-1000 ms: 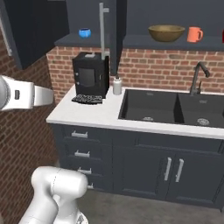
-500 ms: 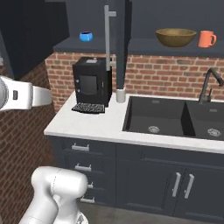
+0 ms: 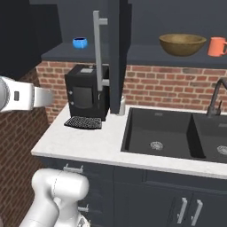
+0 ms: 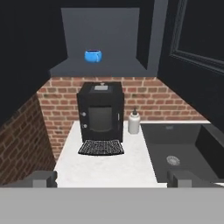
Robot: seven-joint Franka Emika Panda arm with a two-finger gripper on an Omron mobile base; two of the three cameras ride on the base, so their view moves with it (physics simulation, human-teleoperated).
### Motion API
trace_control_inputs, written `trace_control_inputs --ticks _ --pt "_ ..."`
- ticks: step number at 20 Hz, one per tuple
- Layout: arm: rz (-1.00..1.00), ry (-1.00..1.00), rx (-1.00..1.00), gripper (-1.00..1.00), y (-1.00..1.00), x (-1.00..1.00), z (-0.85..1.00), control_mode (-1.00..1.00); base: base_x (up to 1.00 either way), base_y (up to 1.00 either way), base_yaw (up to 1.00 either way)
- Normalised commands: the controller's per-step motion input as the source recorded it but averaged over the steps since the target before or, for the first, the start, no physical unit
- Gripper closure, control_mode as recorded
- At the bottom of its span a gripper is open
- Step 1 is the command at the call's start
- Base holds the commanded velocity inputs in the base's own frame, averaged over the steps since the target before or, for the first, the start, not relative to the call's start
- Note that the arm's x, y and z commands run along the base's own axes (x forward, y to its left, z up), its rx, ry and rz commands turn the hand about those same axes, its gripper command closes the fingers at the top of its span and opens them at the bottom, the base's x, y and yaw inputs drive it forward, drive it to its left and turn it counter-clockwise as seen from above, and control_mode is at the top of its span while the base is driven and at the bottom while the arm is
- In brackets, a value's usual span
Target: Gather all objects into one cabinet and sort the glasses and bowls to opposite sides.
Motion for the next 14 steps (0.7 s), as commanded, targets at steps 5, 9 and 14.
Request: trace_control_inputs --ticks 5,9,14 --pt "0.00 0.00 0.00 -1.00 0.00 0.00 0.00 1.00 0.57 0.01 0.01" --pt "0.00 0.00 0.00 -1.00 0.00 0.00 0.00 1.00 0.46 0.15 0.00" --pt "0.00 0.00 0.00 -1.00 0.00 0.00 0.00 1.00 0.49 0.11 0.00"
